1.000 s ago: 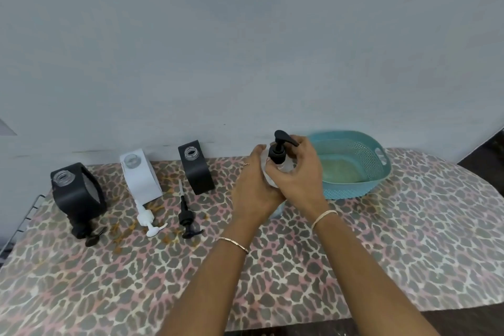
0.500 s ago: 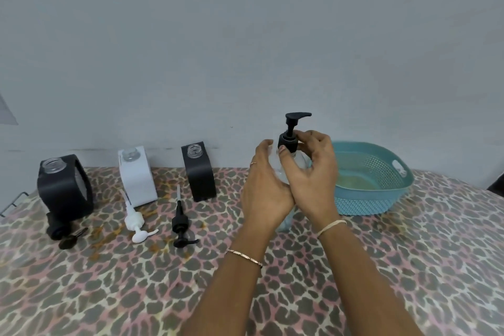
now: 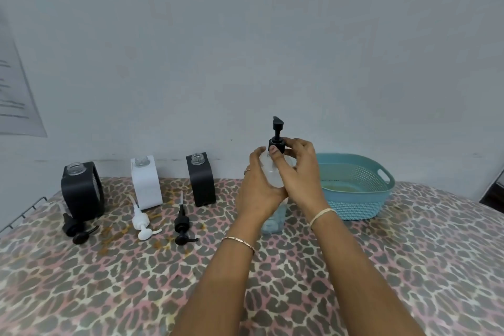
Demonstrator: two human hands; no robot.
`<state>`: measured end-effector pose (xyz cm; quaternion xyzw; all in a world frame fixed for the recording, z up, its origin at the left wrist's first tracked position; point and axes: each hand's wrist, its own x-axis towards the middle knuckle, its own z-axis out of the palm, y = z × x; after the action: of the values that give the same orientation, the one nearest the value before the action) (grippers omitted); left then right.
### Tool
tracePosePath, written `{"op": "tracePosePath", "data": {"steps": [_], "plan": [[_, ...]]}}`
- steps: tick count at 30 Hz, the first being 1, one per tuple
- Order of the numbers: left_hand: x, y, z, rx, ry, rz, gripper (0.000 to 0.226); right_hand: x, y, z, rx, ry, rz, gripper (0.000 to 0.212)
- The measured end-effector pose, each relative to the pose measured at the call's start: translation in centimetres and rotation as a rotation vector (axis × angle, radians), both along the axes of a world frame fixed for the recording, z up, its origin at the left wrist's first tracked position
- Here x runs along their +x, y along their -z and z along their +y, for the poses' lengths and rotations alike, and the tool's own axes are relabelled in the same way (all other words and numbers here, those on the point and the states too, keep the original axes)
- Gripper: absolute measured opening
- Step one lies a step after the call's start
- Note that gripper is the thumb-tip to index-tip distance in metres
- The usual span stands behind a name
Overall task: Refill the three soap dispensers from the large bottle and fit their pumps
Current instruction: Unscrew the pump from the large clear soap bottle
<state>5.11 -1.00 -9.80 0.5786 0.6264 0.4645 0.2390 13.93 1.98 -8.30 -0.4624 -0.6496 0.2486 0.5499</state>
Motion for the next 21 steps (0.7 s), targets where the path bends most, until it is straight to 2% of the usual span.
{"op": "tracePosePath", "data": {"steps": [3, 5, 9, 15, 19, 21], "plan": [[-0.3, 0.1, -0.2, -0.028, 0.035, 0.035, 0.102, -0.6, -0.7, 0.0, -0.003, 0.102, -0.041, 0.046], [-0.5, 0.1, -0.2, -0.034, 0.051, 0.039, 0.103, -0.9, -0.9, 0.1, -0.004, 0.139, -0.057, 0.04], [-1.0, 0.1, 0.0, -0.059, 0.076, 0.073, 0.1, -0.7, -0.6, -0.1, -0.011, 0.063, -0.022, 0.029], [-1.2, 0.4, 0.1, -0.077, 0.099, 0.104, 0.108, -0.9, -0.6, -0.5, 0.003, 0.144, -0.069, 0.048], [-1.2, 0.4, 0.5, -0.057, 0.102, 0.088, 0.107, -0.8, -0.7, -0.3, -0.008, 0.119, -0.024, 0.031], [-1.1, 0.5, 0.6, -0.067, 0.091, 0.101, 0.107, -0.7, -0.5, -0.2, 0.004, 0.088, -0.017, 0.03]]}}
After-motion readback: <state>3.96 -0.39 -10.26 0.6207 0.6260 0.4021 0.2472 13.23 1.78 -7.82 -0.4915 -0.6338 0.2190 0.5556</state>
